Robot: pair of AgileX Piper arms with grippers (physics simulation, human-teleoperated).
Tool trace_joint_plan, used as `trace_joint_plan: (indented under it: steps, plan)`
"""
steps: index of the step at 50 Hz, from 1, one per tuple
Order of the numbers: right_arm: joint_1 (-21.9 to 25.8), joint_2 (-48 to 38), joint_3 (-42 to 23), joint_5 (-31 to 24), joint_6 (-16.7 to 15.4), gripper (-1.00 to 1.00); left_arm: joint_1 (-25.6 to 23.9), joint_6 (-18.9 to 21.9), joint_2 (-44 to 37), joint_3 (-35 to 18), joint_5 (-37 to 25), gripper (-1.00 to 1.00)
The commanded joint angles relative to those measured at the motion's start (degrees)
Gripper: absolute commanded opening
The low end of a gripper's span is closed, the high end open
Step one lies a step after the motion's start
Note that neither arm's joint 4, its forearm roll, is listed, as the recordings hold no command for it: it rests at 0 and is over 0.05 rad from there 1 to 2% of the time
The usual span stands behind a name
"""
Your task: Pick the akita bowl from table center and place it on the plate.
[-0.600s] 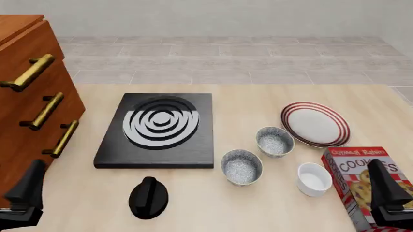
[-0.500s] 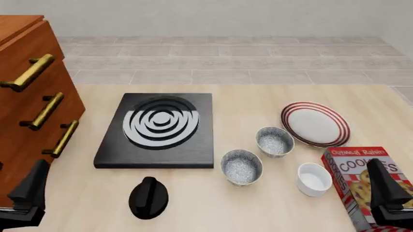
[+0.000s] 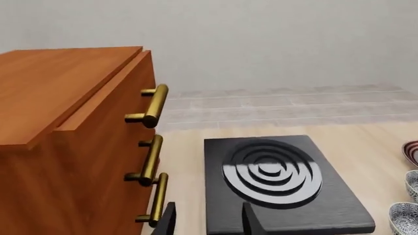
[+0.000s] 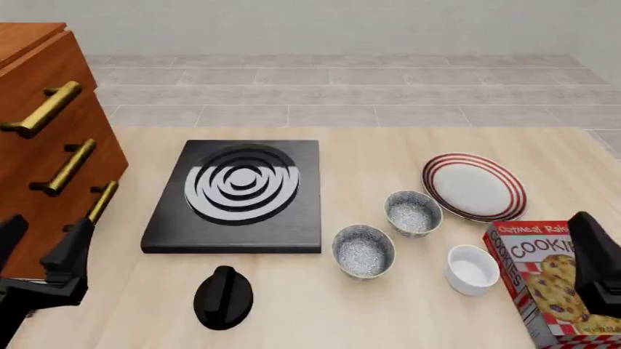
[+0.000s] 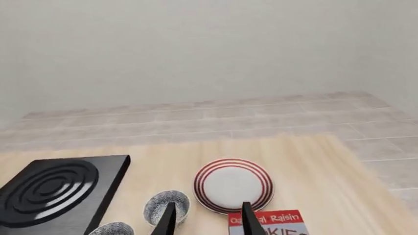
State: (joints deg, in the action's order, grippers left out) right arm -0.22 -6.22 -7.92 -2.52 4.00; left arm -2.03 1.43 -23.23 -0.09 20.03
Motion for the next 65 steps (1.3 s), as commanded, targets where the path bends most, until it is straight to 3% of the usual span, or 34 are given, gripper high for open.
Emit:
trace_joint_plan:
  steps: [1,6,7,9,19,24,28,35,38,42,45,46,53,59,62,65]
  plan:
    - [3.08,-5.49,-9.85,-4.59,-0.56,1.0,0.74,-0.65,-27.56,0.09,27.1,1.0]
    - [5.86,-9.89,-13.46,-4.91,-0.85,1.0,0.29,-0.98,-32.14,0.09,31.32,1.0]
    - [6.52,-11.31,-13.58,-4.28,-2.53,1.0,0.27,-0.9,-33.63,0.09,32.69,1.0]
    - [8.59,-14.71,-20.97,-10.81,-4.47,1.0,0.41,-1.02,-36.49,0.09,35.46,1.0]
    - [20.12,-28.31,-28.39,-15.52,-13.16,1.0,1.23,-1.35,-49.6,0.09,48.64,1.0]
    - [21.45,-29.18,-32.09,-17.68,-14.49,1.0,2.18,-2.16,-47.36,0.09,47.92,1.0]
    - [25.33,-30.47,-35.54,-20.42,-16.79,1.0,2.43,-2.15,-44.54,0.09,46.08,1.0]
    - [29.46,-32.75,-38.09,-23.78,-17.73,1.0,2.39,-2.03,-41.68,0.09,43.69,1.0]
    - [31.47,-34.08,-38.72,-25.65,-21.63,1.0,2.35,-2.04,-41.58,0.09,43.54,1.0]
    - [31.8,-35.31,-40.29,-27.21,-21.45,1.0,2.14,-1.89,-40.88,0.09,42.9,1.0]
    - [34.6,-37.94,-41.67,-29.87,-19.68,1.0,1.67,-1.35,-40.18,0.09,42.25,1.0]
    - [34.55,-38.62,-41.41,-30.3,-20.74,1.0,1.53,-0.99,-39.85,0.09,41.97,1.0]
    - [39.2,-43.37,-42.65,-32.96,-19.92,1.0,1.29,-1.06,-40.13,0.09,42.07,1.0]
    - [42.01,-48.22,-42.45,-32.88,-20.02,1.0,0.91,-0.83,-41.18,0.09,42.72,1.0]
    - [39.49,-49.28,-43.23,-31.41,-19.45,1.0,0.81,-0.77,-41.85,0.09,43.23,1.0]
    - [40.8,-50.95,-41.9,-30.75,-20.61,1.0,0.74,-0.76,-43.36,0.09,44.45,1.0]
